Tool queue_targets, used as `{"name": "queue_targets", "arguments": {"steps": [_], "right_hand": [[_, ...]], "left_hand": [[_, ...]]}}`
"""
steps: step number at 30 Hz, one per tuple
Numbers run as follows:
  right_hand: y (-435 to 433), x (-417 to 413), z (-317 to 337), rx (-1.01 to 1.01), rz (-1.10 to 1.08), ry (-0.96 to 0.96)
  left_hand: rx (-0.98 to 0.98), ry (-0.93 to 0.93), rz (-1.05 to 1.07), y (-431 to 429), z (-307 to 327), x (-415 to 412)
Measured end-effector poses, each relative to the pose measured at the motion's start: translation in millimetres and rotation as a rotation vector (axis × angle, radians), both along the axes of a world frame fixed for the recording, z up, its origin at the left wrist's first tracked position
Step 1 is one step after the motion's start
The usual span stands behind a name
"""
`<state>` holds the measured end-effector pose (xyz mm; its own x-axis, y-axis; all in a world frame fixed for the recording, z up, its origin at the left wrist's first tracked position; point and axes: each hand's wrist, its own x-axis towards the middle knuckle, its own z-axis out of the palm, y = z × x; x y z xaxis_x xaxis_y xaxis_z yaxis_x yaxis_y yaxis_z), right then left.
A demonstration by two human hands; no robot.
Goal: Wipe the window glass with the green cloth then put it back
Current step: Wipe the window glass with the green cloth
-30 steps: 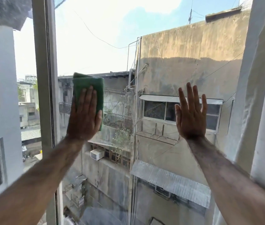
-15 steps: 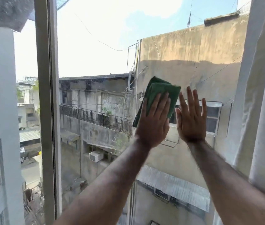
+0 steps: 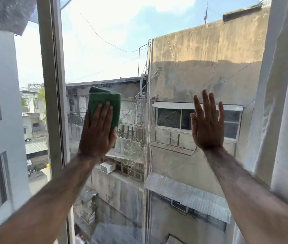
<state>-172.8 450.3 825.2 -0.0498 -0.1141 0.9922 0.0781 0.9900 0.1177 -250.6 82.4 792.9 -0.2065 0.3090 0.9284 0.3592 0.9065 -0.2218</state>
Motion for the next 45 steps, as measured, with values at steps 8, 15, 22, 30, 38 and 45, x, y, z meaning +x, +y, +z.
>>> {"name": "queue_targets", "arguments": {"steps": [8, 15, 22, 30, 38, 45], "right_hand": [[2, -3, -1, -0.006, 0.004, 0.004], [5, -3, 0, -0.002, -0.009, -0.007], [4, -1, 0, -0.002, 0.002, -0.028], [2, -2, 0, -0.002, -0.007, -0.009], [3, -7, -2, 0.009, -0.005, 0.02], [7, -7, -1, 0.02, -0.008, 0.029]], "left_hand": [[0.627, -0.008, -0.059, 106, 135, 11], [0.033, 0.137, -0.256, 201, 69, 32], [-0.192, 0.055, -0.176, 129, -66, 20], [-0.069, -0.007, 0.006, -26, -43, -4], [0.543, 0.018, -0.044, 74, 119, -5], [0.2, 0.153, -0.26, 190, 81, 23]]}}
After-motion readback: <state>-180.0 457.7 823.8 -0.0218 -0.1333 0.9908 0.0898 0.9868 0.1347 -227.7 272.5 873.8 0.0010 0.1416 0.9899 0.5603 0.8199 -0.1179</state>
